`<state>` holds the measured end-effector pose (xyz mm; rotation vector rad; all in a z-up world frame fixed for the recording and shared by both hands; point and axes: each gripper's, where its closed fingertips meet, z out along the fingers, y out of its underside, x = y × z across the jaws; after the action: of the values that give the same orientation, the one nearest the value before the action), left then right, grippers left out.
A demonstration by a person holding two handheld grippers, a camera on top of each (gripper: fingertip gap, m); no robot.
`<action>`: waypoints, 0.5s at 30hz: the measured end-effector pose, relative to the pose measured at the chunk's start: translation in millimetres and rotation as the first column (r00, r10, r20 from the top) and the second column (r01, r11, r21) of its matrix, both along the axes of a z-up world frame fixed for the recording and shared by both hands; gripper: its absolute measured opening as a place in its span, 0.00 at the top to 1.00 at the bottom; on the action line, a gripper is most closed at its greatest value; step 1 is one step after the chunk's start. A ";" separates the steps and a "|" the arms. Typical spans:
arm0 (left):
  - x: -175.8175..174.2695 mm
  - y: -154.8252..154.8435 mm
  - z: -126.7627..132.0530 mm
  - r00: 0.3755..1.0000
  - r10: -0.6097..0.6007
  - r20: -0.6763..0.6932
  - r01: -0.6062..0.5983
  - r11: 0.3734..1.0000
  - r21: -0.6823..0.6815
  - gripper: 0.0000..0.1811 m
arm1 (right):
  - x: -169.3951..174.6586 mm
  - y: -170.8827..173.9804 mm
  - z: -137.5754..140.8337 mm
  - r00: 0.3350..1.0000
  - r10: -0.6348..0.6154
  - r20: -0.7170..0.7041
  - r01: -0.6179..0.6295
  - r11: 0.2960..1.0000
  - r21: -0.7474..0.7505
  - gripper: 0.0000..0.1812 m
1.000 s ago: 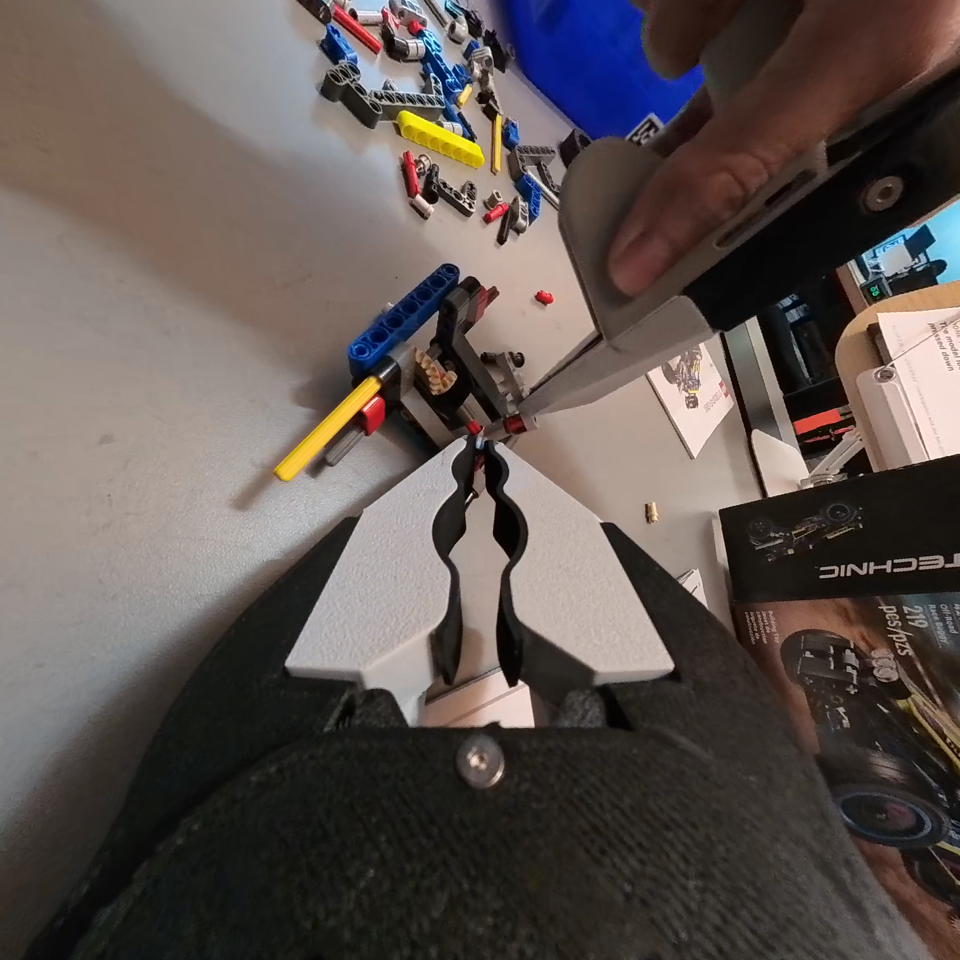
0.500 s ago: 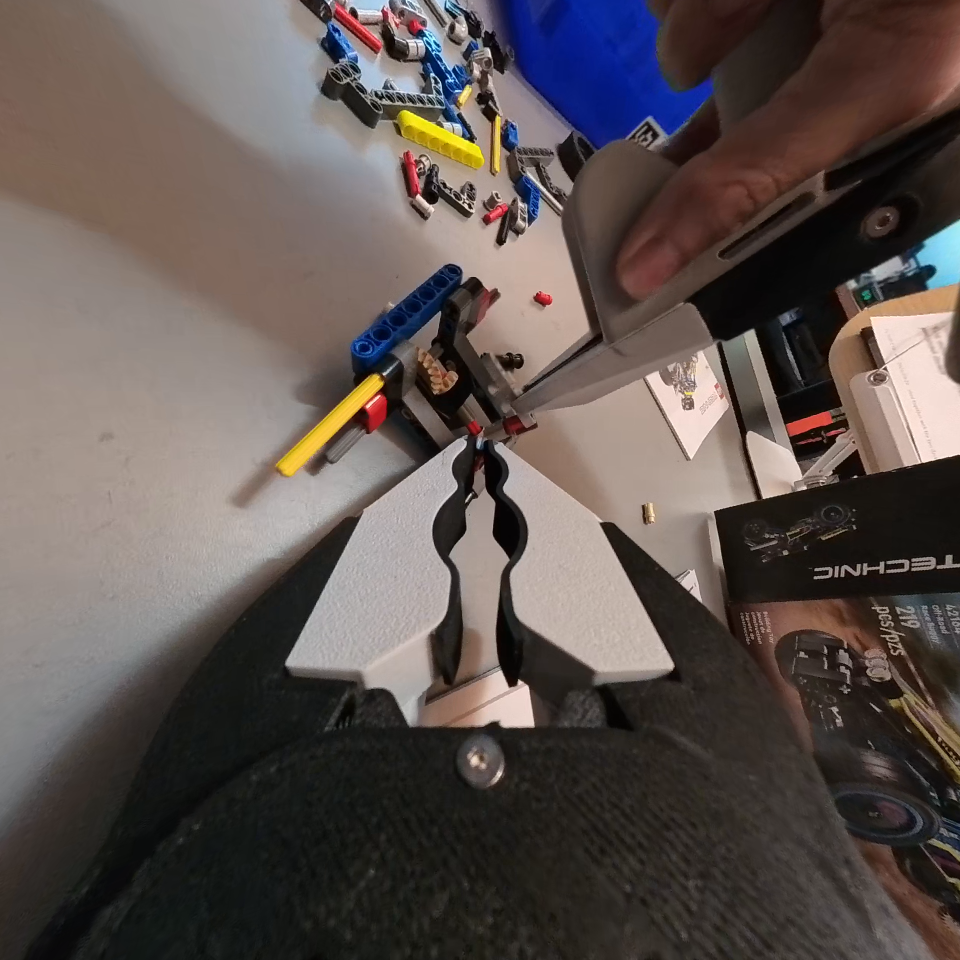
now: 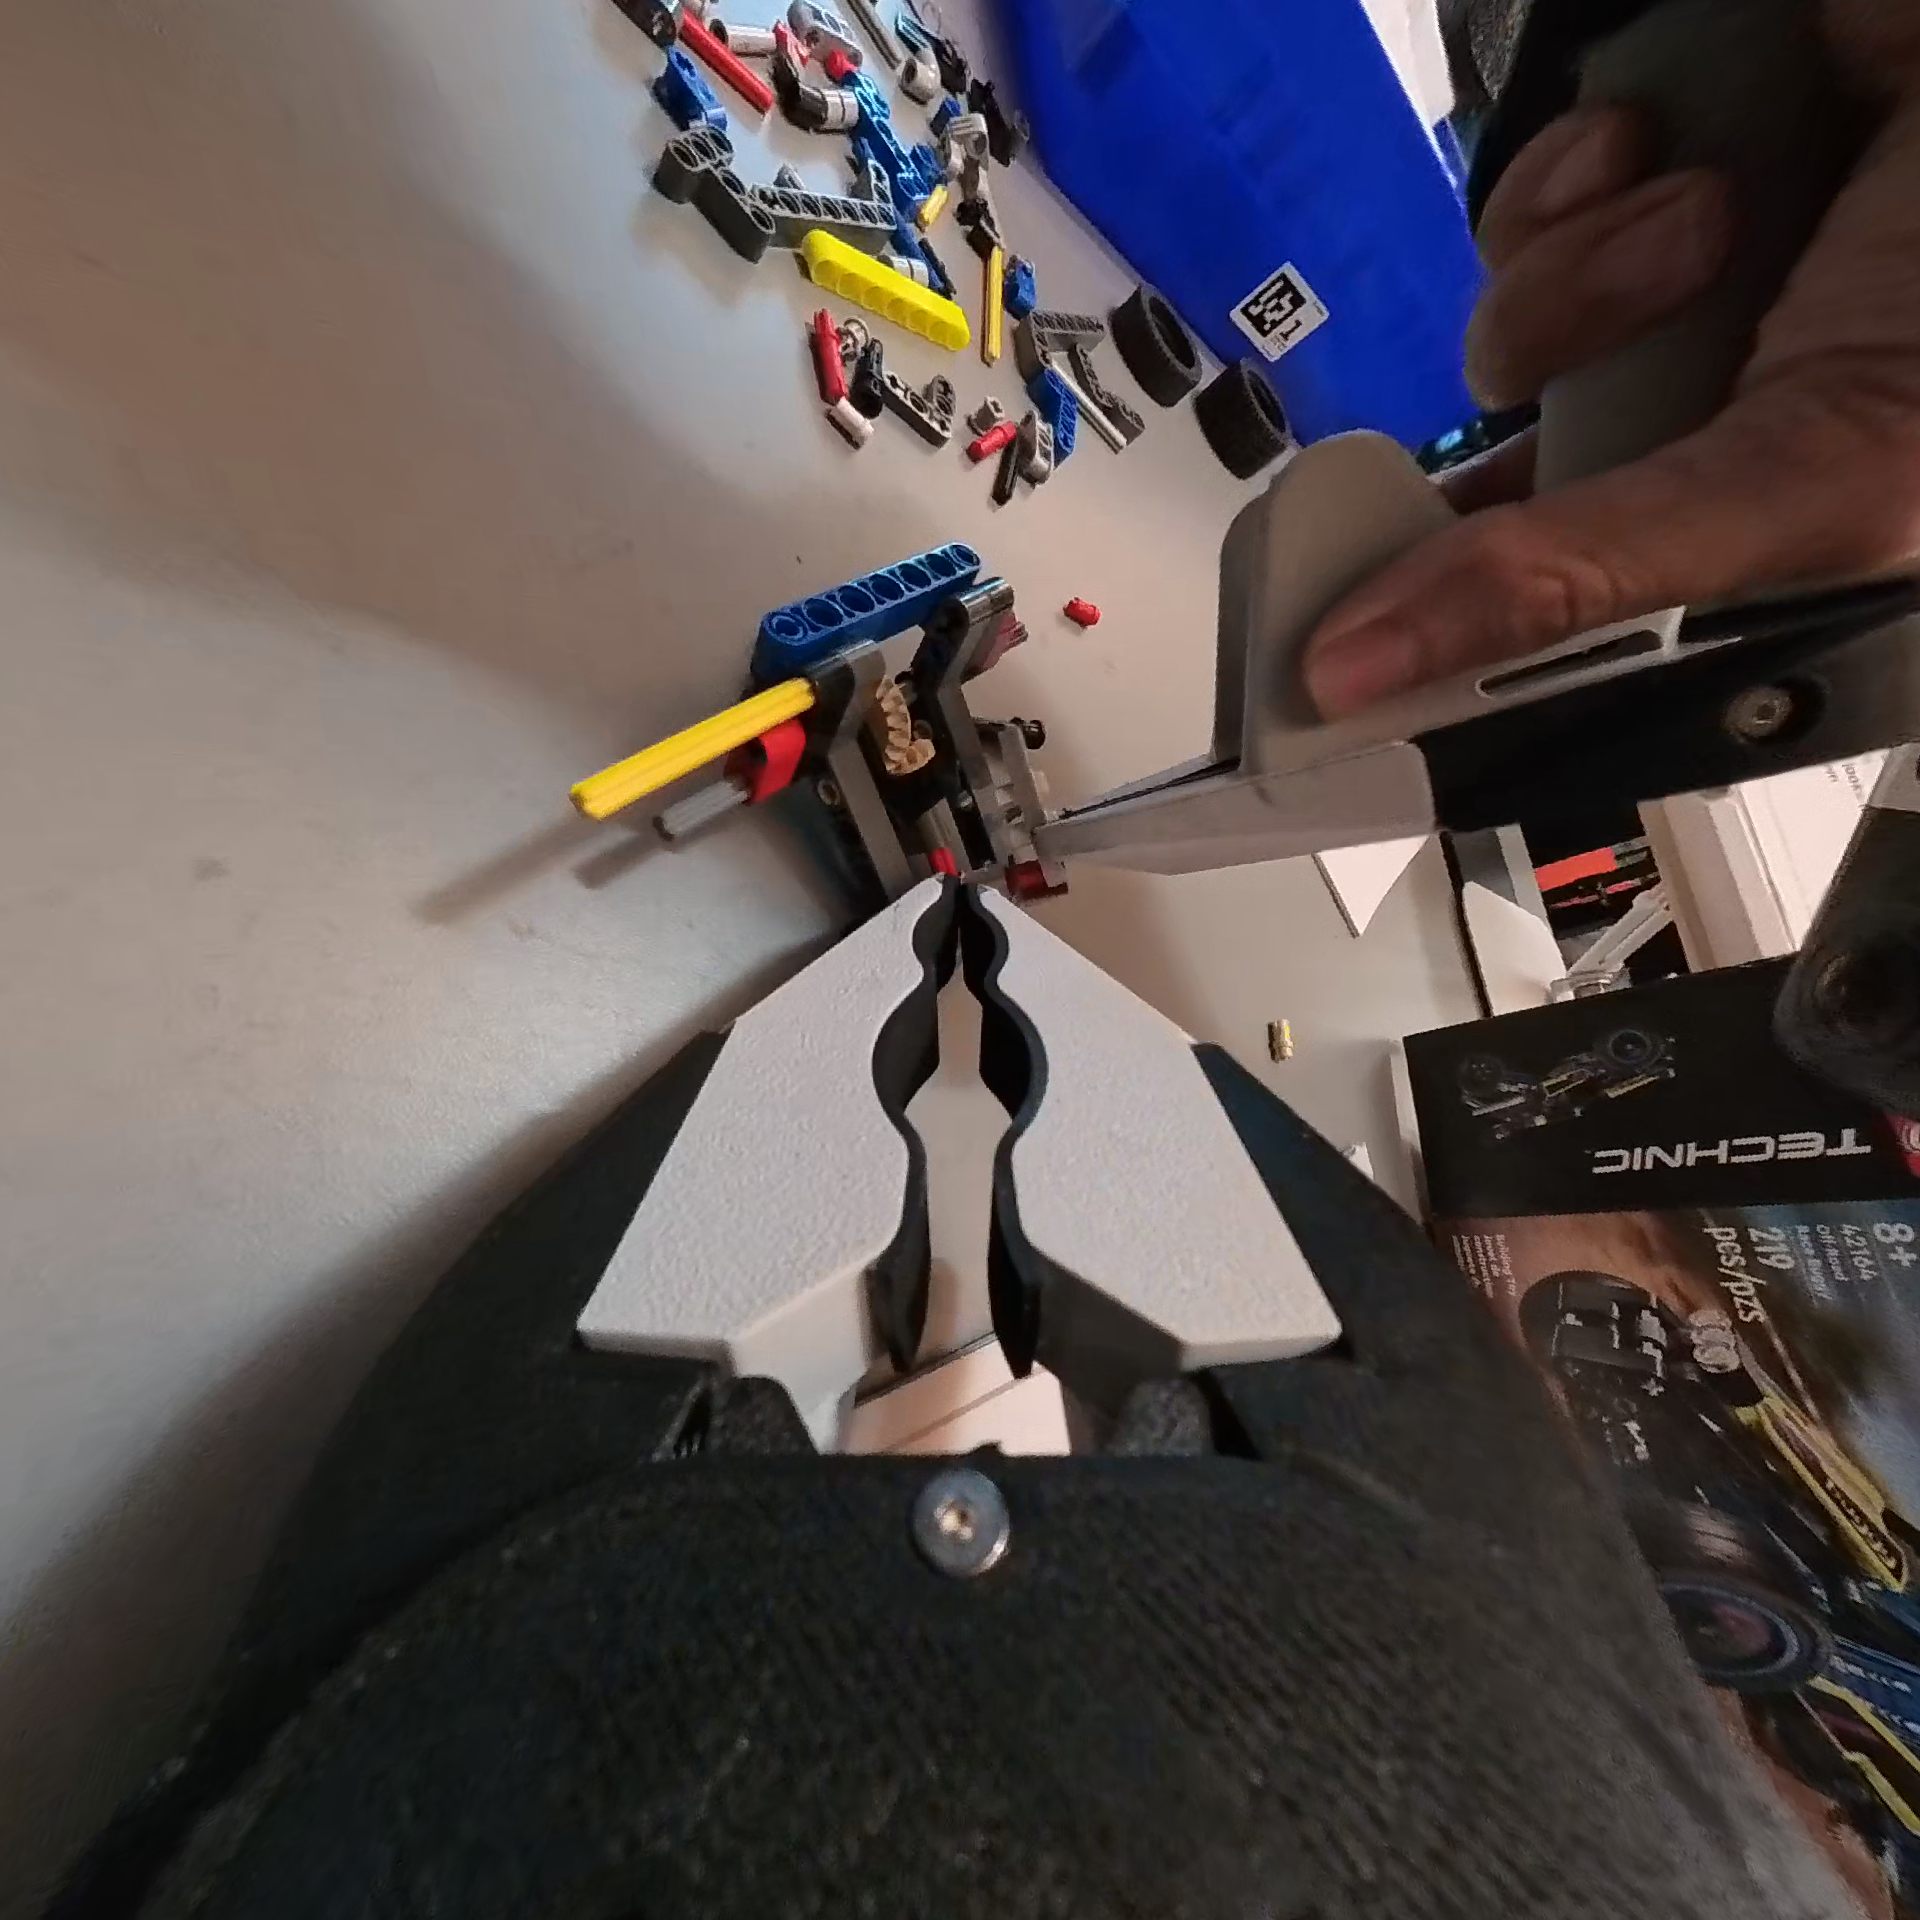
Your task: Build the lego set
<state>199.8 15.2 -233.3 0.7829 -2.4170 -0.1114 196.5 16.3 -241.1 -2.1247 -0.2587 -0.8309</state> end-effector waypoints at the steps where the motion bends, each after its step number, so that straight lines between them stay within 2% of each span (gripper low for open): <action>1: -0.7 0.0 0.2 1.000 0.006 -0.002 -0.006 1.000 -0.011 0.98 | -0.6 0.1 0.0 1.000 0.004 0.005 -0.004 1.000 -0.001 1.00; 7: -4.5 4.3 7.5 0.996 0.055 0.071 -0.047 0.993 -0.105 0.97 | -1.4 0.2 2.8 1.000 0.011 0.023 -0.011 1.000 0.011 1.00; 9: -4.1 4.2 14.2 0.989 0.068 0.129 -0.048 0.987 -0.156 0.97 | -0.3 -0.7 20.3 0.999 0.013 0.044 -0.018 0.994 0.106 0.97; 11: -4.9 2.8 22.1 0.976 0.045 0.213 0.002 0.976 -0.216 0.97 | 3.1 -5.8 46.1 1.000 0.013 0.024 -0.018 0.973 0.228 0.96; 13: -8.5 2.1 28.3 0.951 -0.010 0.308 0.092 0.963 -0.254 0.97 | 0.2 -9.0 60.5 0.991 0.097 -0.094 -0.062 0.945 0.320 0.95; 15: -15.2 -2.2 33.6 0.922 -0.063 0.383 0.181 0.942 -0.281 0.97 | -7.9 -11.0 58.7 0.929 0.200 -0.310 -0.083 0.932 0.353 0.91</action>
<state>184.6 12.9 -199.7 0.5398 -2.7425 0.3982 188.6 5.3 -182.5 -1.8608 -0.0800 -0.3752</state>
